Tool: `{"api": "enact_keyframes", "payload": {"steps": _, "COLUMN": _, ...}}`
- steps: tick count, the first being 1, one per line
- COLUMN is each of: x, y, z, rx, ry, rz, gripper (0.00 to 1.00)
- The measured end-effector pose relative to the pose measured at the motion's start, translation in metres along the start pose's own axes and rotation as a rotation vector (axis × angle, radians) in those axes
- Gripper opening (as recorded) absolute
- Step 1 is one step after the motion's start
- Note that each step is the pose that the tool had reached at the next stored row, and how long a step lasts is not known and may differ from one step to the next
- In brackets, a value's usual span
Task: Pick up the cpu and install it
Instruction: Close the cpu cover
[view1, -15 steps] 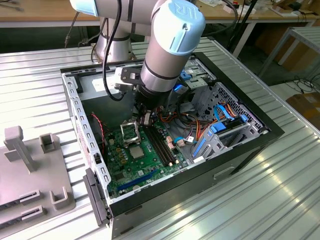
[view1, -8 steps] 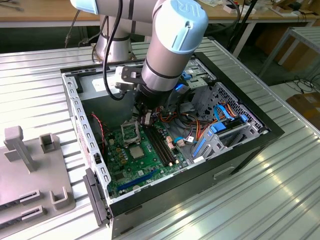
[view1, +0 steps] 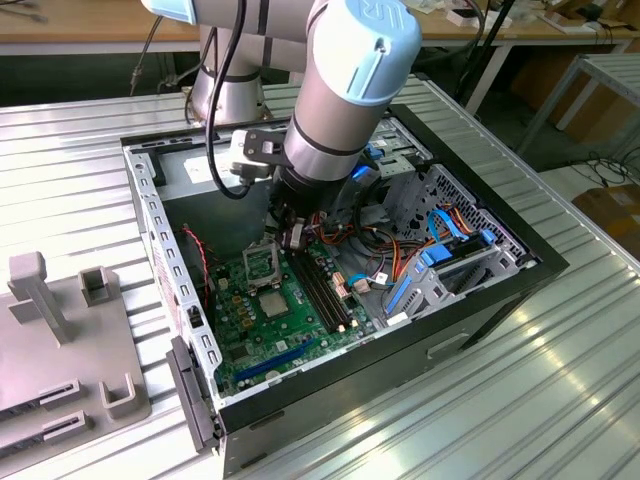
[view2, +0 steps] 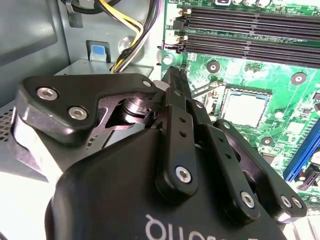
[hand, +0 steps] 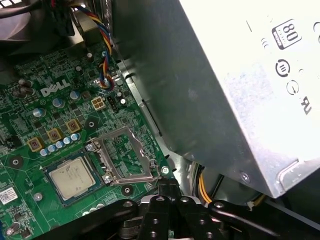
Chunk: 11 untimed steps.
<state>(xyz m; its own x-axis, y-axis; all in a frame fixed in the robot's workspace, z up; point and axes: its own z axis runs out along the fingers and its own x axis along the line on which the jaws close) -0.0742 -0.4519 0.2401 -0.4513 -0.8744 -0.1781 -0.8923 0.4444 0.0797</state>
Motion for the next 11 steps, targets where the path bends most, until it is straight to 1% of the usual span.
{"api": "enact_keyframes", "payload": {"steps": 1, "x": 0.0002, "y": 0.0001, "z": -0.0005, "rx": -0.0007, "ry": -0.0014, "rz": 0.000, "gripper": 0.11}}
{"api": "enact_keyframes", "payload": {"steps": 3, "x": 0.0014, "y": 0.0005, "z": -0.0024, "rx": -0.0035, "ry": -0.0070, "rz": 0.000, "gripper": 0.11}}
{"api": "enact_keyframes", "payload": {"steps": 5, "x": 0.0021, "y": 0.0008, "z": -0.0034, "rx": -0.0053, "ry": -0.0106, "rz": 0.000, "gripper": 0.11}}
{"api": "enact_keyframes", "payload": {"steps": 8, "x": 0.0034, "y": 0.0012, "z": -0.0056, "rx": -0.0094, "ry": -0.0186, "rz": 0.000, "gripper": 0.11}}
{"api": "enact_keyframes", "payload": {"steps": 11, "x": 0.0043, "y": 0.0013, "z": -0.0071, "rx": -0.0123, "ry": -0.0243, "rz": 0.000, "gripper": 0.11}}
